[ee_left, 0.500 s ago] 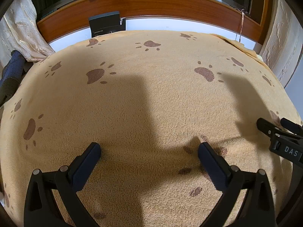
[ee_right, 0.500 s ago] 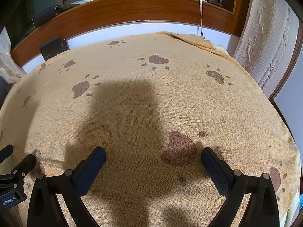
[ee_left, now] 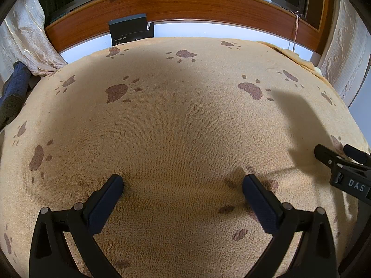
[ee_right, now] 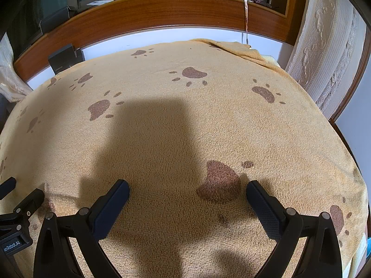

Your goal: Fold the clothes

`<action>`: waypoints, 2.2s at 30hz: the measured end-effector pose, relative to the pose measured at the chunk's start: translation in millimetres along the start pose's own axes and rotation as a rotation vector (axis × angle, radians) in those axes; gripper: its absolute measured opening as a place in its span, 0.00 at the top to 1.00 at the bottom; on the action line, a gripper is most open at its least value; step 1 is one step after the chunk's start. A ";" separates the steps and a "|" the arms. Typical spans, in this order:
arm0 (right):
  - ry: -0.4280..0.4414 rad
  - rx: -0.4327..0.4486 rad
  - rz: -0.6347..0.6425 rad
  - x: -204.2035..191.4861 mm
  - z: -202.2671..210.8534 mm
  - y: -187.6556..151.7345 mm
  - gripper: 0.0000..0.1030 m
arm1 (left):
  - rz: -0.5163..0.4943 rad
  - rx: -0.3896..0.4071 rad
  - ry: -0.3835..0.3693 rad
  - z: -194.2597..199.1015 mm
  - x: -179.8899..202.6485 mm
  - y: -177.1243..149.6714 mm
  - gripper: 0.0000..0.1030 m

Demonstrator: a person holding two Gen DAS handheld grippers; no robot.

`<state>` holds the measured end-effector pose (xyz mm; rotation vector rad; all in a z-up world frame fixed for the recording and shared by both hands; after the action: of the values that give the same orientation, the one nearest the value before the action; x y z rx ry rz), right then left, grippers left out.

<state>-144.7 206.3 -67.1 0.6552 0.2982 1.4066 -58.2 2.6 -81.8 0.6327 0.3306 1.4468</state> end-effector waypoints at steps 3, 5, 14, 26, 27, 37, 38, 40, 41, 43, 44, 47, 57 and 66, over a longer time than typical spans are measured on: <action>0.000 0.000 0.000 0.3 0.0 -0.4 0.00 | 0.000 0.000 0.000 -0.1 0.1 0.0 0.00; 0.000 0.000 0.000 0.4 0.2 -0.3 0.00 | 0.000 -0.001 0.000 -0.1 -0.3 0.2 0.00; 0.000 -0.001 0.000 0.3 -0.9 0.5 0.00 | 0.000 -0.001 0.000 4.2 -2.1 -2.2 0.00; 0.000 -0.001 0.000 0.3 -0.9 0.6 0.00 | -0.002 -0.002 -0.001 3.9 -2.7 -2.9 0.00; 0.000 -0.001 0.000 0.5 -0.8 0.6 0.00 | -0.002 -0.002 -0.001 3.8 -2.7 -2.9 0.00; 0.000 -0.001 0.000 1.2 0.2 -0.2 0.00 | -0.002 -0.002 -0.001 2.4 -3.1 -1.4 0.00; 0.000 -0.001 0.000 1.2 0.1 -0.1 0.00 | -0.002 -0.002 -0.001 2.7 -3.0 -1.4 0.00; 0.000 -0.001 0.000 1.2 0.1 -0.1 0.00 | -0.002 -0.002 -0.001 3.0 -2.9 -1.4 0.00; 0.000 -0.001 0.000 1.2 0.1 -0.1 0.00 | -0.002 -0.002 -0.001 3.1 -2.9 -1.5 0.00; 0.000 -0.001 0.000 1.3 0.3 -0.3 0.00 | -0.002 -0.002 -0.001 3.4 -2.9 -1.4 0.00; 0.000 -0.001 0.000 1.4 0.5 -0.5 0.00 | -0.002 -0.002 -0.001 3.6 -2.9 -1.4 0.00; 0.000 -0.001 0.001 1.5 1.0 -0.9 0.00 | -0.002 -0.002 -0.001 4.1 -2.9 -1.5 0.00; 0.000 0.000 0.001 2.0 2.7 -2.4 0.00 | -0.004 -0.002 -0.001 4.5 -2.4 -2.8 0.00; 0.000 -0.001 0.000 2.1 3.3 -3.1 0.00 | -0.004 -0.003 -0.002 5.8 -2.7 -3.5 0.00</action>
<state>-140.0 207.4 -65.8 0.6550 0.2975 1.4070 -52.4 -1.2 -79.7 0.6306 0.3283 1.4424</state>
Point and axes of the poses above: each gripper's, at about its wrist camera, not at the fingertips, and z roughly against the way its jaws point, x to its right, y to its top, the point moved 10 cm from there along -z, roughly the way its jaws point, and after that the axes turned 11 degrees about -y, right-handed, at the moved point
